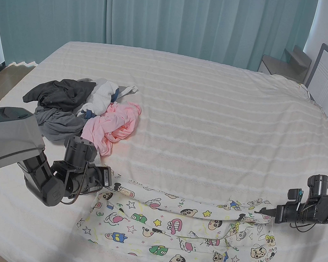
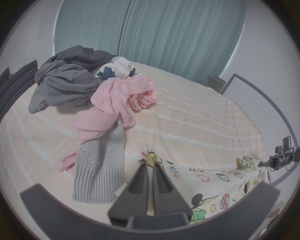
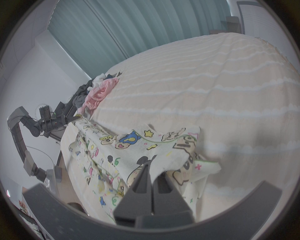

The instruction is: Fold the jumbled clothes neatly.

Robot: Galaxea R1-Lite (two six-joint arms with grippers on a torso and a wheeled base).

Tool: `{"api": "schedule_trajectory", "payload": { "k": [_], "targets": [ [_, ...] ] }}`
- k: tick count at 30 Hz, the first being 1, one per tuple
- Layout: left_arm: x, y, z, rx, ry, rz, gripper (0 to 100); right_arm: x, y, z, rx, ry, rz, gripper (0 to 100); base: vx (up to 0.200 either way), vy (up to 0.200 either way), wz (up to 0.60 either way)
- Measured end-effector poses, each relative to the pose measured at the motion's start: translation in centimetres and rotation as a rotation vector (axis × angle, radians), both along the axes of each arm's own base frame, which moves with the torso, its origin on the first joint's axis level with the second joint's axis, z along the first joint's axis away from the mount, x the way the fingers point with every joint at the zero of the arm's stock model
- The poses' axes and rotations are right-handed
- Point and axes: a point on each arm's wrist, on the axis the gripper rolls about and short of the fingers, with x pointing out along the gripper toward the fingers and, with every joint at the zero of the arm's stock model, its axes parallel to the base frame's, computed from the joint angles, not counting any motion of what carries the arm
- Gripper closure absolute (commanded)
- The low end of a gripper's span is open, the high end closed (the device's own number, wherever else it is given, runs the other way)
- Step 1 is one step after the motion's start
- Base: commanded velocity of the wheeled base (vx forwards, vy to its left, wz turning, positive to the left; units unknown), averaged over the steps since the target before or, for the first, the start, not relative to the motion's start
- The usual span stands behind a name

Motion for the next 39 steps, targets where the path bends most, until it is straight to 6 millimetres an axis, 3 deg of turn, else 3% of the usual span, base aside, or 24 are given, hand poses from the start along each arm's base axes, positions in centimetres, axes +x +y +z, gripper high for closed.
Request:
{"api": "schedule_trajectory", "payload": {
  "k": [5, 16, 30, 39],
  "targets": [
    [-1.5, -0.5, -1.0, 0.022, 0.032, -0.036, 100, -1.4, 0.1, -1.0, -0.025, 0.032, 0.032, 100, 0.0, 0.0, 0.0],
    [-2.8, -0.5, -2.6, 0.04, 0.085, -0.048, 100, -3.5, 0.3, -2.3, -0.056, 0.083, 0.081, 100, 0.0, 0.0, 0.0],
    [-4.5, 0.1, -4.1, 0.041, 0.135, -0.07, 100, -4.2, 0.5, -2.6, -0.058, 0.118, 0.084, 100, 0.0, 0.0, 0.0],
    [-4.6, 0.1, -4.6, 0.043, 0.139, -0.069, 100, -4.5, 0.7, -2.9, -0.066, 0.144, 0.081, 100, 0.0, 0.0, 0.0]
  ]
}}
